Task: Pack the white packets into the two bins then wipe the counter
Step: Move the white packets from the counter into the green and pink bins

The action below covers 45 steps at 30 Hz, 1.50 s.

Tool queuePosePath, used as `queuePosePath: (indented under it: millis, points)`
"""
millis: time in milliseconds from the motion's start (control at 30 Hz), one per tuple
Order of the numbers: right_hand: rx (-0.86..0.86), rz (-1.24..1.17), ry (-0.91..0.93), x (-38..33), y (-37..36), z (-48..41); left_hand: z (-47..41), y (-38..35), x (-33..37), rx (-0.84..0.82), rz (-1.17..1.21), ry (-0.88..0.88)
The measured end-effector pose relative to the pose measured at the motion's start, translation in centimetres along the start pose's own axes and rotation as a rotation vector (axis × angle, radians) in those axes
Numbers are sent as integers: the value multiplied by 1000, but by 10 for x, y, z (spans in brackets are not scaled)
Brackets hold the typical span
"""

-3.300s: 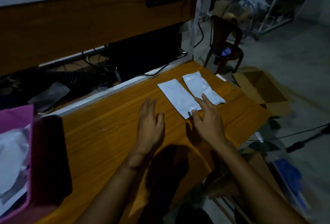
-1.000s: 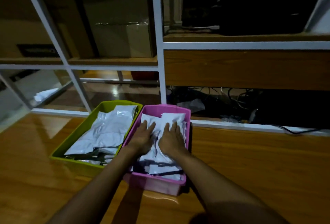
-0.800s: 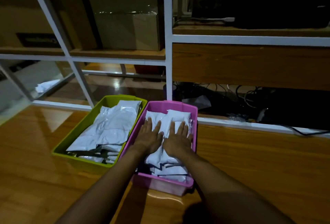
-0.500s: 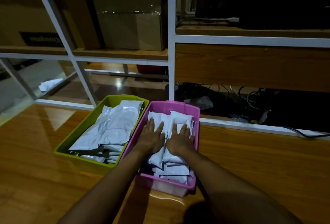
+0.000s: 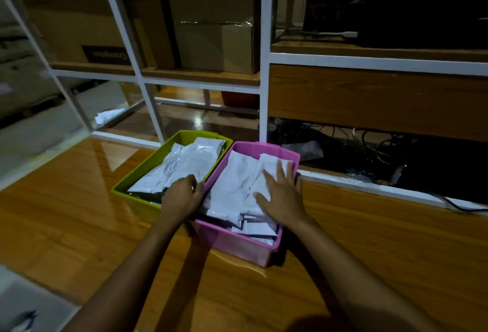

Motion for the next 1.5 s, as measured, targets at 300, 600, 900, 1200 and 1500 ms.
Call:
queuePosePath:
  millis: [300,600,900,1200,1500]
  points:
    - [-59,-57,233,-27,-29,-6,15,-5,-37,-161,-119,92]
    - [-136,-86,343,-103,-57,-43,-22,17,-120,-211,-43,197]
    - [-136,-52,393,-221,-110,-115,-91,63,-242,-144,-24,161]
    - [-131,-40,402,-351,-154,-179,-159,103,-370,-152,13,159]
    - [-76,-25,358,-403,-174,-177,-196,116,-418,-182,65,15]
Point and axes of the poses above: each hand's wrist, its own z-axis away from the middle knuckle, its own y-axis out of the back of the hand, x = y × z, the point moved 8 cm from there along -z, towards the middle knuckle, and after that the axes turned 1 degree about z, right-handed, at the moved point
